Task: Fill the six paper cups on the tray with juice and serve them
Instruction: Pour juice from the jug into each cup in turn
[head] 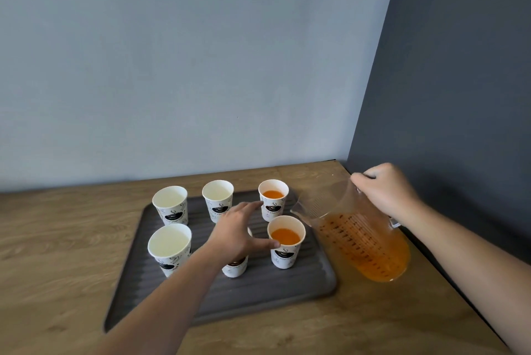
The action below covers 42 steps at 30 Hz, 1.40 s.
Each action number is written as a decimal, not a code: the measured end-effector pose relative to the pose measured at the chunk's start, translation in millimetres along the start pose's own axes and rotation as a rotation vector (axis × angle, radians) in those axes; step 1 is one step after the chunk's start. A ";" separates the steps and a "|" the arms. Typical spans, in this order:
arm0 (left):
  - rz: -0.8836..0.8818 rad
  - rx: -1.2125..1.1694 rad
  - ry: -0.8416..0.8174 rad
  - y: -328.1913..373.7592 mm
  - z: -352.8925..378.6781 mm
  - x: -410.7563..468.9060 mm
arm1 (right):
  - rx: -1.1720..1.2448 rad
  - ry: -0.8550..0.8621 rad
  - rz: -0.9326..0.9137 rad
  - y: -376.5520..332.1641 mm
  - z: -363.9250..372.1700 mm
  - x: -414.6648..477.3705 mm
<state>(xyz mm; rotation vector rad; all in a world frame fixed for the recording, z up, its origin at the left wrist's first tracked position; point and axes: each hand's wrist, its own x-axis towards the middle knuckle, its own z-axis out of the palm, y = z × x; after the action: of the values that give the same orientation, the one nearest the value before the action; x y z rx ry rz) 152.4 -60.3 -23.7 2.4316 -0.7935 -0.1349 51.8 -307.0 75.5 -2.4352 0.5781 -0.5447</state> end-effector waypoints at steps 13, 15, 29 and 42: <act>-0.130 0.270 -0.075 -45.7 -42.6 -38.2 | 0.049 -0.057 -0.063 -63.0 5.4 -28.6; -0.109 0.272 -0.080 -48.1 -41.2 -39.0 | 0.027 -0.064 -0.070 -70.6 10.3 -31.2; -0.024 0.264 -0.083 -60.5 -27.8 -25.8 | -0.199 -0.067 -0.079 -94.2 36.6 -32.8; -0.016 0.245 -0.065 -67.8 -23.5 -21.4 | -0.357 -0.085 -0.075 -104.6 43.3 -35.1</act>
<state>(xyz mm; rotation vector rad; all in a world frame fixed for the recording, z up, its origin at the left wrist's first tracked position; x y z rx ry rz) 175.7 8.1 -43.2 2.6761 -0.8641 -0.1297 73.3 -192.6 97.8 -2.8109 0.5912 -0.3917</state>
